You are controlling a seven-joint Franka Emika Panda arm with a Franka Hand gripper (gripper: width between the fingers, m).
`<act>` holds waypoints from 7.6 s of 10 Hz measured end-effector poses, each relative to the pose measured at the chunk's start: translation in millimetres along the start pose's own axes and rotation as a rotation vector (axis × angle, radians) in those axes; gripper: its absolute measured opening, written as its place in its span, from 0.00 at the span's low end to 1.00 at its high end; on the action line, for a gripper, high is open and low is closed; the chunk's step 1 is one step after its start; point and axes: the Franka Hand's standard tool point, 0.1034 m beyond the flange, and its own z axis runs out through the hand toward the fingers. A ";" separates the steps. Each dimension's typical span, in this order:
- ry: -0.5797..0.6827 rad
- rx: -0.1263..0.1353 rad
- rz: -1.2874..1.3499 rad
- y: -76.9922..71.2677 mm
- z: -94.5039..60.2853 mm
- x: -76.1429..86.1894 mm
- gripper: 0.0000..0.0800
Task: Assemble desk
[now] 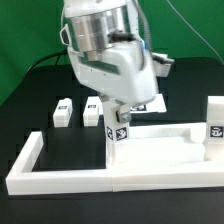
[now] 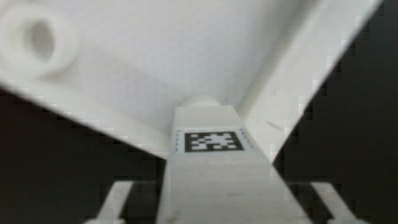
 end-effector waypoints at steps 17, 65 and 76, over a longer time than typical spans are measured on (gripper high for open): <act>0.066 -0.091 -1.142 -6.6 -1.6 -0.6 0.48; 0.019 0.034 0.660 -1.4 3.0 4.1 0.80; -0.037 -0.058 0.532 24.9 -9.4 -79.9 0.81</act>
Offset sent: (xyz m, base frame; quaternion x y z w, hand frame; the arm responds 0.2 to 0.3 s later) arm 0.0000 0.0000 0.0000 0.0000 0.0000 -0.0650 0.9979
